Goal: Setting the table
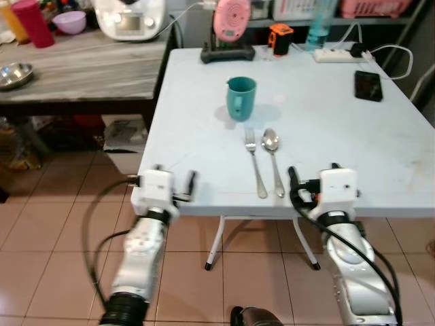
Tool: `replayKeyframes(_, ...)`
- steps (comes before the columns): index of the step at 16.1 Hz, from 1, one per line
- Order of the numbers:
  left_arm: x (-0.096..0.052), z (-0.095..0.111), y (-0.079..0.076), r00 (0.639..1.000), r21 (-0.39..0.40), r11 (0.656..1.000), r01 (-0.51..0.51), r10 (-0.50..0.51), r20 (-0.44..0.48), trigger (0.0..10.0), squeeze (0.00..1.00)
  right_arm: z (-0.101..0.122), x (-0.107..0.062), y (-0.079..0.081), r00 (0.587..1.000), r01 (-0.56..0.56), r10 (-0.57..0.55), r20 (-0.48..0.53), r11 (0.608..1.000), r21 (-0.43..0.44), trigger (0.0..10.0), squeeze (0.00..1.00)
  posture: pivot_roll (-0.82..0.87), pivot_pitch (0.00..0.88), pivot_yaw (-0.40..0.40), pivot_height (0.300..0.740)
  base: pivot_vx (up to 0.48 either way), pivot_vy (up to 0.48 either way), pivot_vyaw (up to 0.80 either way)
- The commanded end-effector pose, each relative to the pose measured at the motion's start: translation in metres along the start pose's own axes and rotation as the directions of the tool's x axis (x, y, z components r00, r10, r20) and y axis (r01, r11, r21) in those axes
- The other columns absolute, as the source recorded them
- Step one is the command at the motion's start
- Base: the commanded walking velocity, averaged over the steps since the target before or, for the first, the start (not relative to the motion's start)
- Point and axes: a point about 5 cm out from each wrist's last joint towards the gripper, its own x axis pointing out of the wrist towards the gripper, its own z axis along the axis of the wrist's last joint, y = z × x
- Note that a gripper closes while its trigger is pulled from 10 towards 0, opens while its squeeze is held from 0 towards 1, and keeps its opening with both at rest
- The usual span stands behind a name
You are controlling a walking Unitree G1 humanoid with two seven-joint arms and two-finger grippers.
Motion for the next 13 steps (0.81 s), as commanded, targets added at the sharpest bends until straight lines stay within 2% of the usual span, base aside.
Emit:
replayKeyframes(1, -0.003, 0.003, 0.008, 0.999, 0.013, 0.999, -0.046, 0.046, 0.020, 10.0, 0.00, 0.003, 0.003, 0.005, 0.999, -0.033, 0.033, 0.004, 0.999, 0.000, 10.0, 0.00, -0.27, 0.112, -0.011, 0.740, 0.000, 0.000, 0.00)
replayKeyframes(4, -0.008, 0.001, 0.009, 0.996, 0.010, 0.996, -0.086, 0.086, 0.022, 10.0, 0.00, 0.011, 0.013, 0.009, 0.997, -0.071, 0.071, 0.031, 0.997, -0.010, 10.0, 0.00, -0.25, 0.103, -0.040, 0.740, 0.000, 0.000, 0.00)
replayKeyframes(8, -0.011, -0.003, 0.008, 0.996, 0.008, 0.996, -0.087, 0.087, 0.008, 10.0, 0.00, 0.014, 0.019, 0.010, 0.996, -0.079, 0.080, 0.051, 0.997, -0.014, 10.0, 0.00, -0.24, 0.093, -0.058, 0.740, 0.000, 0.000, 0.00)
replayKeyframes(10, -0.016, -0.012, 0.005, 0.999, 0.002, 1.000, -0.026, 0.026, -0.033, 10.0, 0.00, 0.014, 0.020, 0.011, 0.996, -0.081, 0.082, 0.046, 0.997, -0.014, 10.0, 0.00, -0.24, 0.096, -0.059, 0.740, 0.000, 0.000, 0.00)
replayKeyframes(13, -0.022, -0.014, -0.003, 0.995, -0.003, 0.996, 0.092, -0.092, -0.035, 10.0, 0.00, 0.013, 0.023, 0.009, 0.998, -0.057, 0.058, 0.036, 0.998, -0.012, 10.0, 0.00, -0.24, 0.106, -0.048, 0.740, 0.000, 0.000, 0.00)
